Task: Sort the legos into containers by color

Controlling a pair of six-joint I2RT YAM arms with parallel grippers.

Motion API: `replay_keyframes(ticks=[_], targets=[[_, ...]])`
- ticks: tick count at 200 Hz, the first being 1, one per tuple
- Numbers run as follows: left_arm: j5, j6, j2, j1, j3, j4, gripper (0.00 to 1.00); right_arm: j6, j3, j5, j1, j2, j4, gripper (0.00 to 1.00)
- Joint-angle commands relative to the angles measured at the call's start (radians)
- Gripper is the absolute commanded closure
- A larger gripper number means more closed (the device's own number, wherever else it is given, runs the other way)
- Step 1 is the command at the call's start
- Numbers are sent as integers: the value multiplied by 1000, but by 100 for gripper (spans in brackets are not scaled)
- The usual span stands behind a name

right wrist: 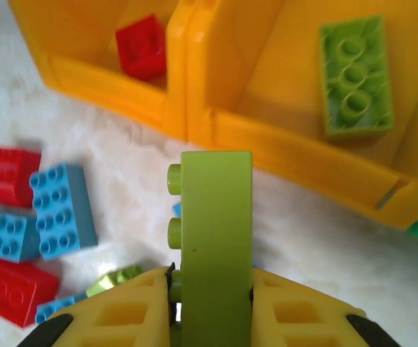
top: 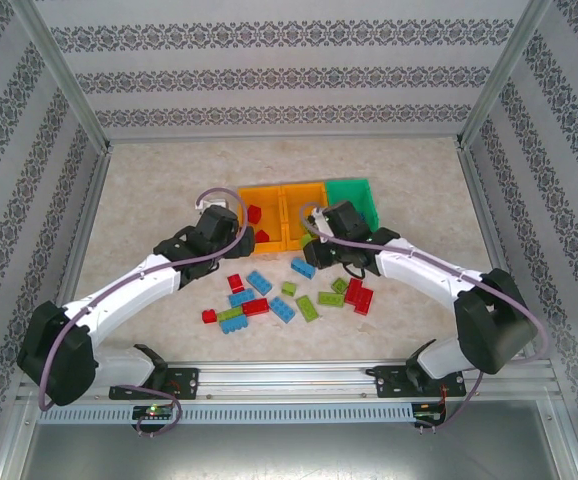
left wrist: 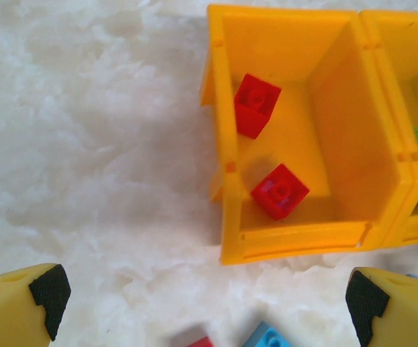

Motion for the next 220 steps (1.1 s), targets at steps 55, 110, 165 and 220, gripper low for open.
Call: replay_keyframes(ticks=[55, 110, 165, 220], targets=[[-26, -172, -110, -6, -127, -170, 0, 93, 228, 40, -66, 215, 52, 81], [44, -257, -178, -7, -206, -252, 3, 92, 344, 85, -92, 374, 55, 74], [131, -333, -207, -41, -286, -301, 14, 110, 357, 73, -93, 385, 67, 50], [174, -409, -238, -122, -372, -280, 20, 138, 309, 69, -93, 311, 95, 40]])
